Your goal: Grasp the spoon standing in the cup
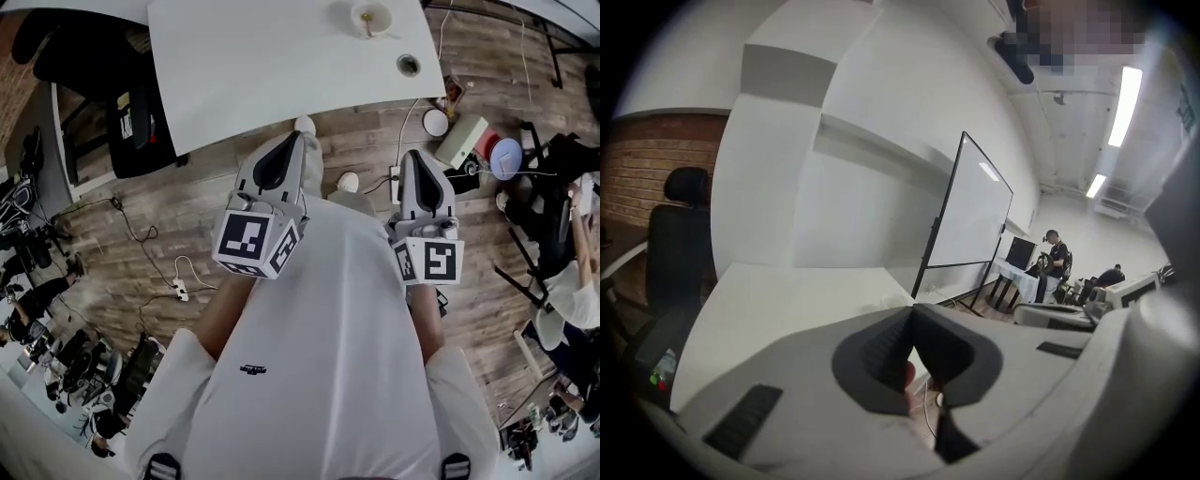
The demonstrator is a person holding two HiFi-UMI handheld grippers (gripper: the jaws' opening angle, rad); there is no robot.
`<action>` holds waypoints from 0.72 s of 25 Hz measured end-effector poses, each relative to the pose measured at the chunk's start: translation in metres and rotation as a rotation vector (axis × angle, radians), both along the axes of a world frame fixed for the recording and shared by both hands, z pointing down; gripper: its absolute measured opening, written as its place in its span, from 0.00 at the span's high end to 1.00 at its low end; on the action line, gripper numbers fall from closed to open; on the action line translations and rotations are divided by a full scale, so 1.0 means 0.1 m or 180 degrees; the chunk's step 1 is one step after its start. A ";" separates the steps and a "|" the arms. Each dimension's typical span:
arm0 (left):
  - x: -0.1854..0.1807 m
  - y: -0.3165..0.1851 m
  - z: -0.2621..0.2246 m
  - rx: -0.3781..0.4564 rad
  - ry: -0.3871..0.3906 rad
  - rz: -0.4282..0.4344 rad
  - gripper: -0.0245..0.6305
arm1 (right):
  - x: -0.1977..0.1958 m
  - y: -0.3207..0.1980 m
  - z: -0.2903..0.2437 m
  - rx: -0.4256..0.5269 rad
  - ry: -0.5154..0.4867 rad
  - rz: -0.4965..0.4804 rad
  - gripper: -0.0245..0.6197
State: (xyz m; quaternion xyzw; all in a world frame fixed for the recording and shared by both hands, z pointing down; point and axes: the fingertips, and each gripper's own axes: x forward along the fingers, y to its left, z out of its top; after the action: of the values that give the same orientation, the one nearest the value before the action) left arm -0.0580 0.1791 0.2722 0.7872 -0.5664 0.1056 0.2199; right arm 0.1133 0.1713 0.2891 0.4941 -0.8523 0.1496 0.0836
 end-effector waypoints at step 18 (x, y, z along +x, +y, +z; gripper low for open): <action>-0.92 -1.60 -0.01 -0.0023 0.0142 0.0502 0.95 | -0.82 -1.60 -0.12 -0.0011 0.0296 0.0493 0.95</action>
State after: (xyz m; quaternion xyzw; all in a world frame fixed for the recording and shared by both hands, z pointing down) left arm -0.1504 0.0193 0.2716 0.8307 -0.4972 0.1071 0.2263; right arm 0.0312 0.0111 0.2766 0.5648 -0.8065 0.1340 0.1122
